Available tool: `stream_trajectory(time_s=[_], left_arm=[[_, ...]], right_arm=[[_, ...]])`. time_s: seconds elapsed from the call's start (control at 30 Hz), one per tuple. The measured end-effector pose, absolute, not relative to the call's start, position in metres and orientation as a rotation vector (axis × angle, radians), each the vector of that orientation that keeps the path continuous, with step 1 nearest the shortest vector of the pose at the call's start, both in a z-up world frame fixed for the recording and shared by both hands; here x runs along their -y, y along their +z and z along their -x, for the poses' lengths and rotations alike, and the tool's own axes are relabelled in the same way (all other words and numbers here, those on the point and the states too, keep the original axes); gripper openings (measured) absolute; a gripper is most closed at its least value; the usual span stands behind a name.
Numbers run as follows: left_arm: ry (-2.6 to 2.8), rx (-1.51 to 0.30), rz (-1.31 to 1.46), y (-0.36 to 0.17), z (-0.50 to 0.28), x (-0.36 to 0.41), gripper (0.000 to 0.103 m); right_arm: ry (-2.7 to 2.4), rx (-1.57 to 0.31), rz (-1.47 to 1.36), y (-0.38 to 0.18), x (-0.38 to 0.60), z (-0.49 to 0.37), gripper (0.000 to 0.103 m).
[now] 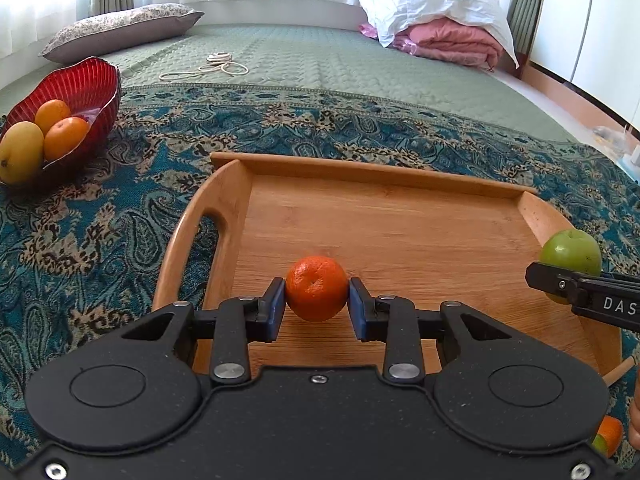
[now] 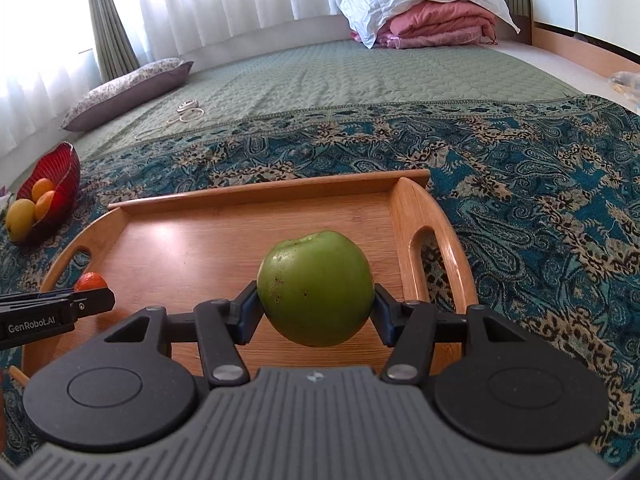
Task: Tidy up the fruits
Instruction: 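Lower the green apple and tangerine onto the wooden tray and open both grippers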
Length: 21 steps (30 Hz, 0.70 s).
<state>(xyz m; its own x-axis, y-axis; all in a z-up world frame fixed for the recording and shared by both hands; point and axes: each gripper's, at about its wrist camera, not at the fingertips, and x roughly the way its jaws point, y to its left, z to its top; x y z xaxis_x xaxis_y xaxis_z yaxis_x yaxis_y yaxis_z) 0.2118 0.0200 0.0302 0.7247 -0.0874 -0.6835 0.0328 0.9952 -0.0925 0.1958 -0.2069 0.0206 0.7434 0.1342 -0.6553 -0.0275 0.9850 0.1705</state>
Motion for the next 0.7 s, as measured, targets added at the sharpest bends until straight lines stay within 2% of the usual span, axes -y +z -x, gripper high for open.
stream_trajectory(time_s=[0.7], left_arm=[[-0.065, -0.770, 0.057, 0.0246, -0.2148, -0.0165, 0.032]], right_arm=[[0.080, -0.793, -0.114, 0.0130, 0.1990, -0.2011, 0.060]])
